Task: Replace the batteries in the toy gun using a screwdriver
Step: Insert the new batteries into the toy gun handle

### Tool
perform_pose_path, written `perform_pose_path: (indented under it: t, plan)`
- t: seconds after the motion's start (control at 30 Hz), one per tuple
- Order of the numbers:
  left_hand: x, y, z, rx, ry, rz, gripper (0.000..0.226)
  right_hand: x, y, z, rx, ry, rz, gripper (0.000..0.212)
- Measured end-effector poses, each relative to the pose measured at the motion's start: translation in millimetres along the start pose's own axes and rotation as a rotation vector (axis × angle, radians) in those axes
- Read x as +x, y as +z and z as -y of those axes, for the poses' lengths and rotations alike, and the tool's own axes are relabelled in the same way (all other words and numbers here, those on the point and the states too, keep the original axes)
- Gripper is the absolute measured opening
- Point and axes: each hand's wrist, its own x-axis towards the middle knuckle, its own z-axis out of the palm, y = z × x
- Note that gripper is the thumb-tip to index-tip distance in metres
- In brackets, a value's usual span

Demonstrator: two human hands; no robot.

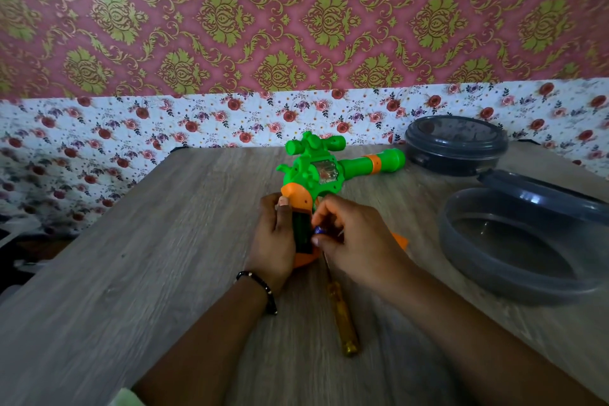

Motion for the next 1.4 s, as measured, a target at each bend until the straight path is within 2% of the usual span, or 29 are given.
perform_pose_path:
  t: [0.07, 0.17, 0.27, 0.4, 0.47, 0.6, 0.73, 0.8, 0.87, 0.93, 1.07, 1.13, 1.2, 1.33, 1.4]
  plan:
    - [1, 0, 3, 0.001, 0.014, 0.014, 0.021, -2, -6, 2, -0.051, -0.037, 0.070, 0.015]
    - [0, 0, 1, -0.016, 0.020, 0.024, 0.031, -6, -8, 4, -0.376, -0.158, 0.166, 0.015]
    - [-1, 0, 0, -0.018, 0.008, 0.028, 0.040, -8, -6, 5, -0.565, -0.275, 0.120, 0.012]
    - [-1, 1, 0, -0.011, 0.014, 0.020, 0.021, -6, -8, -1, -0.470, -0.232, -0.050, 0.013]
    - [-1, 0, 0, -0.012, 0.007, 0.018, 0.024, -5, -6, -2, -0.379, -0.213, -0.113, 0.013]
    - [-1, -1, -2, -0.047, -0.028, 0.020, 0.043, -6, 4, -3, -0.530, -0.258, -0.060, 0.011]
    - [-2, 0, -3, -0.026, -0.019, 0.040, 0.026, -4, 3, -6, -0.596, -0.267, -0.084, 0.023]
    - [-1, 1, -1, -0.032, -0.008, 0.036, 0.022, -3, -1, -7, -0.489, -0.172, -0.140, 0.022]
    - [0, 1, 1, -0.008, 0.004, 0.029, 0.021, -1, -1, -6, -0.185, 0.006, -0.177, 0.017]
    - [0, 1, 0, 0.007, 0.013, 0.029, 0.021, 1, 4, -6, 0.092, 0.146, -0.211, 0.024]
    - [1, 0, 2, -0.017, 0.000, 0.045, 0.031, 1, 9, -1, 0.414, 0.180, -0.208, 0.054]
    - [1, 0, 6, -0.057, -0.034, 0.048, 0.045, 1, 9, 1, 0.539, 0.208, -0.188, 0.060]
    - [3, 1, 9, -0.068, -0.043, 0.046, 0.050, 0, 12, 0, 0.570, 0.227, -0.187, 0.056]
    - [2, 0, 5, -0.023, 0.008, 0.037, 0.026, -3, 15, -2, 0.517, 0.200, -0.228, 0.037]
    - [1, 0, 4, -0.001, 0.019, 0.026, 0.021, -3, 16, -3, 0.456, 0.164, -0.243, 0.036]
